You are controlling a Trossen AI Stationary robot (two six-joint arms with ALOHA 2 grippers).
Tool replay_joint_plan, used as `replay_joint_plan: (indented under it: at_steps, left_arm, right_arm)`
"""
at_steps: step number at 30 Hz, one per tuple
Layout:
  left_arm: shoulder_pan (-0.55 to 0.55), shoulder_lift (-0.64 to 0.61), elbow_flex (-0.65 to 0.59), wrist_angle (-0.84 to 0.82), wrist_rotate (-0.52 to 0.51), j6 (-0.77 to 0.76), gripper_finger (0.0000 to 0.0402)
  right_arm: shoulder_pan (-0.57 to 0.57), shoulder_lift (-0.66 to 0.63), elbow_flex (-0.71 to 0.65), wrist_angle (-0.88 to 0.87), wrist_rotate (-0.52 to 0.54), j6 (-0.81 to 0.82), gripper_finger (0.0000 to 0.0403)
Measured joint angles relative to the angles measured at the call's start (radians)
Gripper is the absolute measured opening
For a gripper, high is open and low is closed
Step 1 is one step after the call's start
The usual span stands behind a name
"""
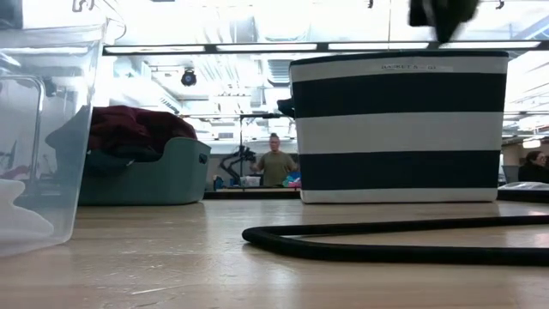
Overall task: Pick & Place Cloths
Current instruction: Put the gray sock into the transparent bin, then put the white sock into the transparent bin
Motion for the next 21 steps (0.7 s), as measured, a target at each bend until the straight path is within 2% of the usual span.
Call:
replay_joint_plan:
  at_steps: [5,9,15,21]
  left_arm:
    - [0.001,0.000,-0.031,0.007,-0.005,-0.036,0.0151]
    - [0.002,0.000,-0.027,0.011,0.038,-0.039,0.0179]
    - [0.002,-0.001,0.007,0.037,0.043,-0.030,0.0186]
    - [0.002,-0.001,0.036,0.152,0.036,-0.029,0.0186]
  right_arm:
    - [0.049,0.000,-0.058,0.001,-0.030,0.084,0.0183]
    - [0.079,-0.001,-0.105,0.002,-0.064,0.168,0.0184]
    - [0.138,-0.001,-0.171,-0.022,-0.083,0.283,0.0171]
    - [0.177,-0.001,-0.238,-0.016,-0.112,0.388,0.0161]
